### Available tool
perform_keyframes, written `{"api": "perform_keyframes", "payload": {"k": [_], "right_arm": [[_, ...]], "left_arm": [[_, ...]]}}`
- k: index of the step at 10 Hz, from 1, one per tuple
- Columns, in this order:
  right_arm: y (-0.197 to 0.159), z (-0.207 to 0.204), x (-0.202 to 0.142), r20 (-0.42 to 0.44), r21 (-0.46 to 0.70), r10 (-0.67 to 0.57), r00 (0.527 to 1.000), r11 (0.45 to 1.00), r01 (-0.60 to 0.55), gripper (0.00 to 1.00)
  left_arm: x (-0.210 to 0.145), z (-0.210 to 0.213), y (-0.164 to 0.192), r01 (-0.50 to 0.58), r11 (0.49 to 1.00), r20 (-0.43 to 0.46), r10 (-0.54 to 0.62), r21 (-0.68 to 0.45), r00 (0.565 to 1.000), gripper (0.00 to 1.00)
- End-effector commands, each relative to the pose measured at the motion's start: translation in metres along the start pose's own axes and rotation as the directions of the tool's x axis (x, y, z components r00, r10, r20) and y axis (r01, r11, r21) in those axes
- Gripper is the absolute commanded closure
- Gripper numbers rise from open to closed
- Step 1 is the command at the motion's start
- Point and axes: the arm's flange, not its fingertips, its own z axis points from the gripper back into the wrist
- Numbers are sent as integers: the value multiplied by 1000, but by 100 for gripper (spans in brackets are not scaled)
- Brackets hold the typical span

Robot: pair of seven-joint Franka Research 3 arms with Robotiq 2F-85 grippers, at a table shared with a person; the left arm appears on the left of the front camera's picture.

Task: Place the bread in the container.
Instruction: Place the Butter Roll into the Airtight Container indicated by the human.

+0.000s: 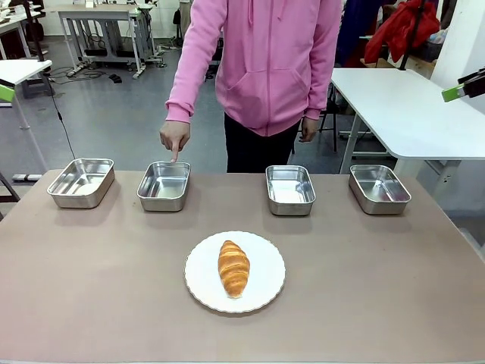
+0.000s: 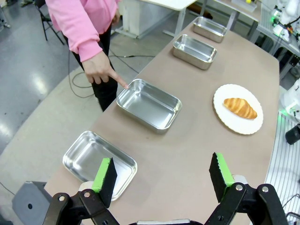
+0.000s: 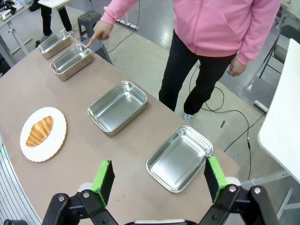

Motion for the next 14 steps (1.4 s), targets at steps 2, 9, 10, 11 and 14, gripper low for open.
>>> {"api": "perform_keyframes", "payload": {"k": [2,9,10,11,14], "right_arm": [[1,-1,0,14,2,0,1000,1000,0,0],[1,-1,0,14,2,0,1000,1000,0,0],[1,-1,0,14,2,0,1000,1000,0,0],[1,-1,0,14,2,0,1000,1000,0,0],[1,-1,0,14,2,0,1000,1000,0,0]], "left_arm": [[1,1,-2,4,1000,6,-4,-8,1000,0],[0,0,0,0,1000,0,0,0,1000,0],[24,-8,-22,-4,1000,-54,5,15,999,0],[47,-24,-43,-15,999,-118,19,35,993,0],[102,-92,-135,-67,996,-332,84,63,939,0]]}}
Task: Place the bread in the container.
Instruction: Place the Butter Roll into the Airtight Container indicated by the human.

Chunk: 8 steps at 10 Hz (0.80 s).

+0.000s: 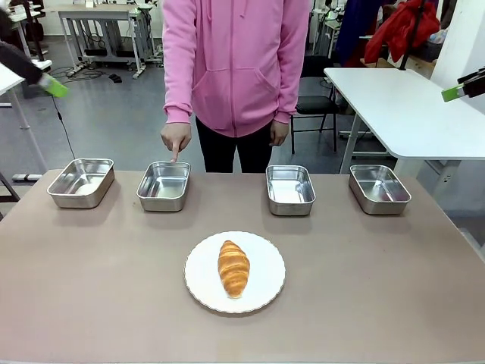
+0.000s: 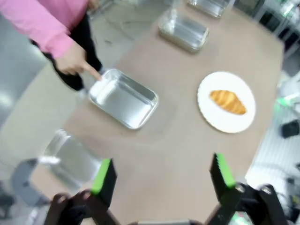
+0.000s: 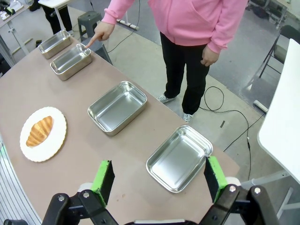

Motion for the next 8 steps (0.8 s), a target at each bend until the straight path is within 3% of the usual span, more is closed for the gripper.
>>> {"api": "perform_keyframes", "payload": {"k": [1,3,5,7,8], "right_arm": [[0,-1,0,15,2,-1,1000,1000,1,0],[0,-1,0,15,2,-1,1000,1000,1,0],[0,-1,0,15,2,-1,1000,1000,1,0],[0,-1,0,15,2,-1,1000,1000,1,0],[0,-1,0,15,2,-1,1000,1000,1,0]], "left_arm": [[24,-31,-63,-99,994,-120,103,36,987,0],[50,-79,-137,-203,977,-171,213,72,962,0],[54,-135,-191,-272,956,-181,288,108,940,0],[52,-192,-224,-320,939,-203,340,124,918,0],[56,-209,-224,-336,931,-200,360,141,911,0]]}}
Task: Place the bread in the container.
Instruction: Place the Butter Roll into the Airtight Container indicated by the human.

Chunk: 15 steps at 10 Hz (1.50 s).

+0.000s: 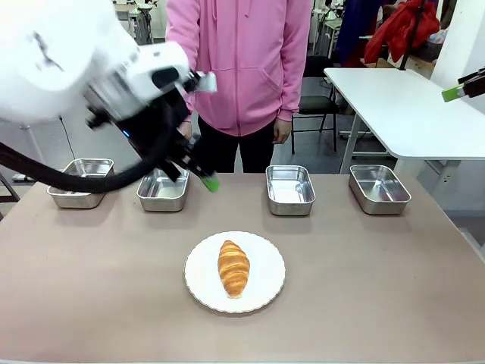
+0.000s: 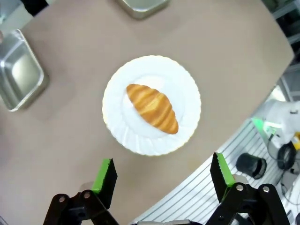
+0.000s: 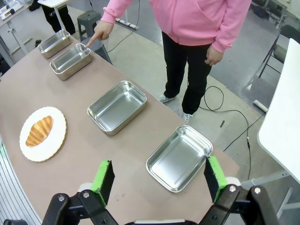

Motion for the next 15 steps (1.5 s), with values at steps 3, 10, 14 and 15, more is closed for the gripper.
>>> {"api": "perform_keyframes", "payload": {"k": [3,10,14,15], "right_arm": [[0,-1,0,16,4,-1,1000,1000,1,0],[0,-1,0,16,4,-1,1000,1000,1,0],[0,-1,0,16,4,-1,1000,1000,1,0],[0,-1,0,16,4,-1,1000,1000,1,0]], "left_arm": [[0,0,0,0,1000,0,0,0,1000,0],[32,-76,-33,-216,968,-125,231,126,965,0],[17,-151,-56,-437,859,-148,484,267,862,0],[15,-159,-56,-435,856,-118,480,278,869,0]]}}
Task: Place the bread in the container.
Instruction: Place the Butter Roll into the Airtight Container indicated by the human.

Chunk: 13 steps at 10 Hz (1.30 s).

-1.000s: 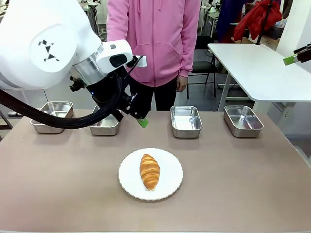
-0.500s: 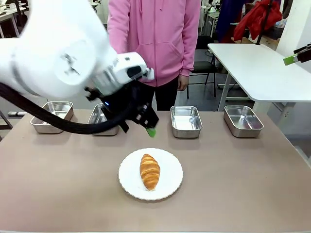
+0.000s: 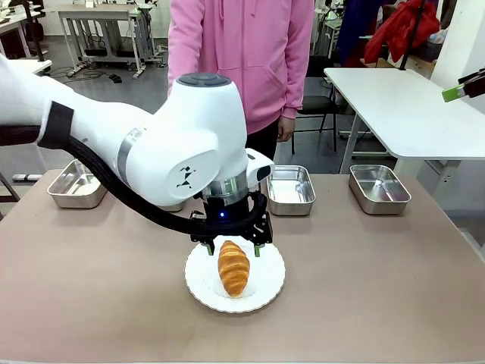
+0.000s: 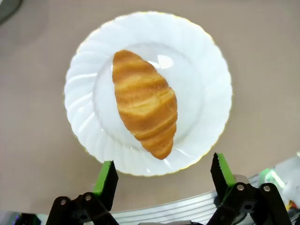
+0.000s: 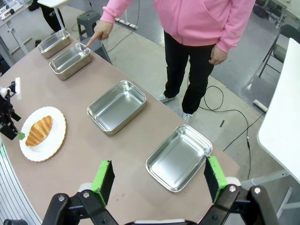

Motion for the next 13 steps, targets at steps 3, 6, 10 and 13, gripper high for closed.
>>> {"api": "perform_keyframes", "payload": {"k": [3,6,10,13], "right_arm": [[1,-1,0,17,5,0,1000,1000,0,0],[1,-1,0,17,5,0,1000,1000,0,0],[1,-1,0,17,5,0,1000,1000,0,0],[1,-1,0,17,5,0,1000,1000,0,0]], "left_arm": [[6,-29,-5,-121,993,31,121,-1,992,0],[7,-50,-5,-117,992,40,115,50,993,0],[15,-80,-3,-137,988,51,134,74,990,0],[21,-91,-2,-133,989,54,129,67,990,0]]}}
